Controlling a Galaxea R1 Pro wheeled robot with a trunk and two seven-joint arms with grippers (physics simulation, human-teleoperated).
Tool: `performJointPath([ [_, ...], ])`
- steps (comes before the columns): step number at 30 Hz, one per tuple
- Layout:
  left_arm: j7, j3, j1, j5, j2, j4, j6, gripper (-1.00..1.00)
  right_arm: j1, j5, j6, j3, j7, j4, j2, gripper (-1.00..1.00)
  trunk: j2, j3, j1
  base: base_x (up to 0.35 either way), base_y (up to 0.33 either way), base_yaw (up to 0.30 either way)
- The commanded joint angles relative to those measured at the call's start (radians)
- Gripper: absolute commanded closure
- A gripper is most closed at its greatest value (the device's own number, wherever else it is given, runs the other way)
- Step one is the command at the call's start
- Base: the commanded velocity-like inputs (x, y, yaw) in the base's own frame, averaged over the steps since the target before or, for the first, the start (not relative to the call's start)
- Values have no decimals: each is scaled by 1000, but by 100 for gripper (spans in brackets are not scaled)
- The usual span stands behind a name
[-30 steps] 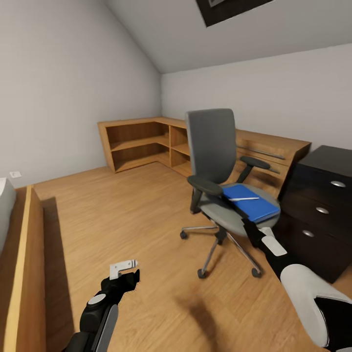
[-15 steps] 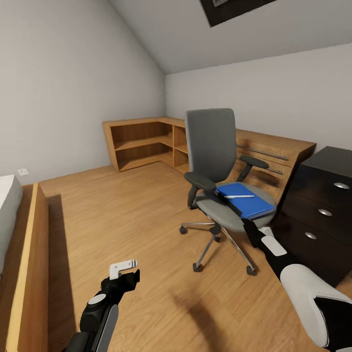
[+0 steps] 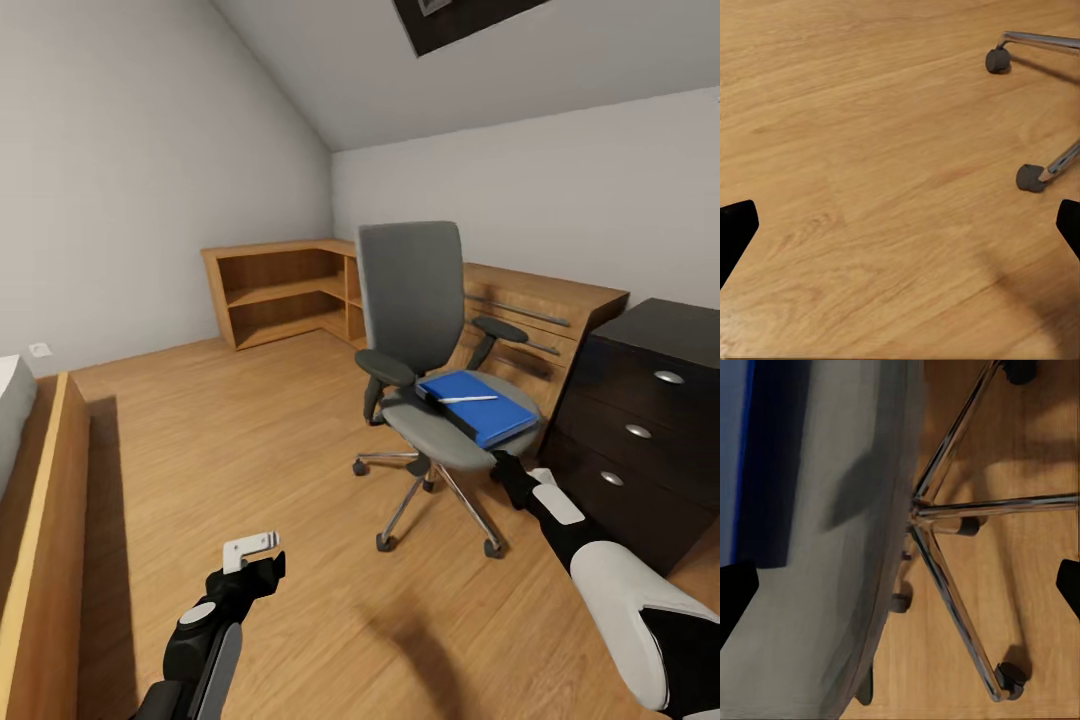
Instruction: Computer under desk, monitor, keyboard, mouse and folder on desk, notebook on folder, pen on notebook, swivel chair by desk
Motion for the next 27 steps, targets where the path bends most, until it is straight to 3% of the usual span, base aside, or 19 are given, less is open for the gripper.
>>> performJointPath([
  [1,9,2,0,11,0,-1,3,-100,0,-10,5,-6,-8,-3,0,-100,0,-1,0,0,0,0],
  [5,9,2,0,11,0,-1,3,-100,0,-10,5,-6,-8,-3,0,-100,0,-1,0,0,0,0],
  [12,8,14,1,14,3,1,3,-100,16,-12,4,-8,5,-4,-34,-100,0,-1,0,0,0,0],
  [27,7,14,1,14,3,3,3,-100,18,-15,6,-8,6,-3,-37,-100,0,-1,0,18,0,0],
])
